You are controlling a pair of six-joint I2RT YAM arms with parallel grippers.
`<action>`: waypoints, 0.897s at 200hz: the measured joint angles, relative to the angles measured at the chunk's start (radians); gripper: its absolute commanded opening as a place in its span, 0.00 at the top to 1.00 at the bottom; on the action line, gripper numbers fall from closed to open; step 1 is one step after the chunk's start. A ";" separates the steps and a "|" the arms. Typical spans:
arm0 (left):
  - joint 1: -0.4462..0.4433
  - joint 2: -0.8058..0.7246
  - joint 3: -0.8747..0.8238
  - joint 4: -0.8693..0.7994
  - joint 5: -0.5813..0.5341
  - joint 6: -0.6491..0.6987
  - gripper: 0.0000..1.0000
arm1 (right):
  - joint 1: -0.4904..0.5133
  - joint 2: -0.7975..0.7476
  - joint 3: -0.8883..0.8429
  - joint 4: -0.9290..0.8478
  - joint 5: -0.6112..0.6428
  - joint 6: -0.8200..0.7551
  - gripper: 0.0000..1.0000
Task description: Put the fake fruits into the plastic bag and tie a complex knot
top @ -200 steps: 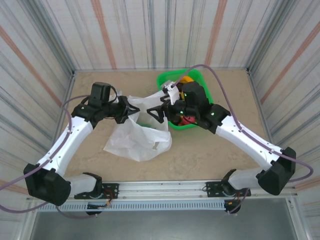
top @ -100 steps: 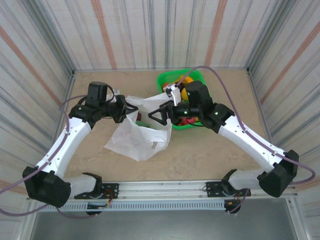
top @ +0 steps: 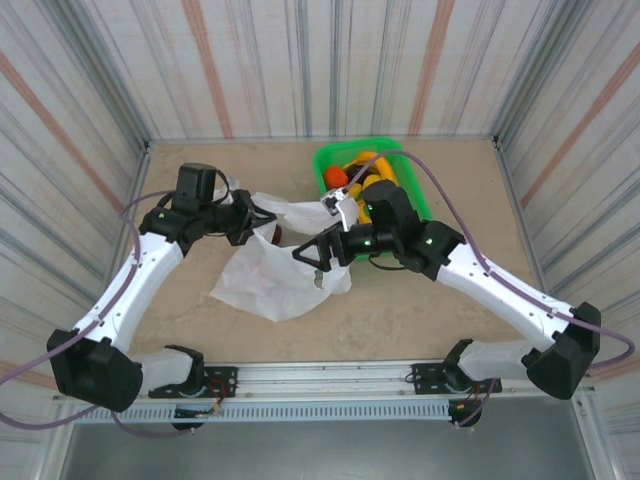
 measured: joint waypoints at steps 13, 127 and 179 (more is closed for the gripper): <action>0.000 0.002 0.000 0.000 0.000 0.000 0.96 | 0.005 -0.015 0.011 -0.025 0.023 -0.002 0.00; 0.021 0.017 0.011 -0.001 0.001 0.001 0.96 | -0.155 -0.159 0.155 -0.221 0.151 -0.062 0.00; 0.028 0.017 0.013 -0.006 0.002 0.001 0.96 | -0.407 -0.178 0.130 -0.341 0.156 -0.094 0.00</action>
